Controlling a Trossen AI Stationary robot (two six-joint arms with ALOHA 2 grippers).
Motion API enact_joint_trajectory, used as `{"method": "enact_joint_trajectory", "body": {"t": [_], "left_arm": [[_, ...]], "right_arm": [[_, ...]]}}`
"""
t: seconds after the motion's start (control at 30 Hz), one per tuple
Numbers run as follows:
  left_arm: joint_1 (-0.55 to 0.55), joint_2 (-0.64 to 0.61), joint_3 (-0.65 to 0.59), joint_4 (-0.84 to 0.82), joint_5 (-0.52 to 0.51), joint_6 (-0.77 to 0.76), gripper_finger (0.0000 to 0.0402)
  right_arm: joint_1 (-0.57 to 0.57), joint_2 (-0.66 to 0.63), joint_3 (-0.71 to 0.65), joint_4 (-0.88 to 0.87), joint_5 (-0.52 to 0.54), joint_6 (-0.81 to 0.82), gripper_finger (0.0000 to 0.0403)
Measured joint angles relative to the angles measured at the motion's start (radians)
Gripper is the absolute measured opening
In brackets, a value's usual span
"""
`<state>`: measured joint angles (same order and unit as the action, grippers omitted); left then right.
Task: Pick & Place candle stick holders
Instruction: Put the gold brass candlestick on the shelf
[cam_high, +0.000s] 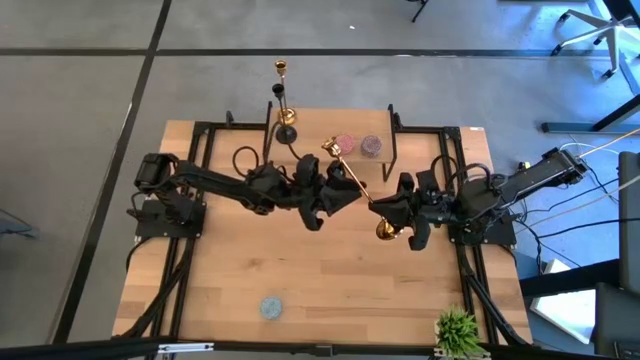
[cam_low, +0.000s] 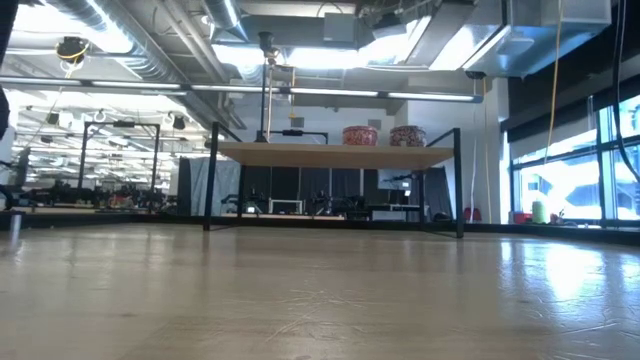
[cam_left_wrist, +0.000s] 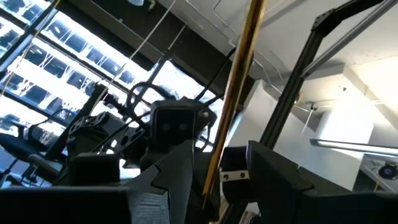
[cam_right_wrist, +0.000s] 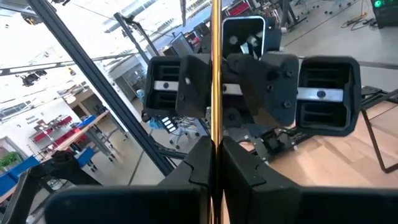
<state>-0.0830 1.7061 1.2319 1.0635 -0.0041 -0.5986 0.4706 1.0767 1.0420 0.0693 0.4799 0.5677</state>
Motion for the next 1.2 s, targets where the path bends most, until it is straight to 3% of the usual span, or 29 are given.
{"method": "enact_joint_trajectory", "body": {"t": [1.2], "left_arm": [[0.016, 0.000, 0.002, -0.044, -0.029, -0.009, 0.0130]], "right_arm": [[0.000, 0.000, 0.000, -0.032, 0.047, 0.046, 0.0019]]}}
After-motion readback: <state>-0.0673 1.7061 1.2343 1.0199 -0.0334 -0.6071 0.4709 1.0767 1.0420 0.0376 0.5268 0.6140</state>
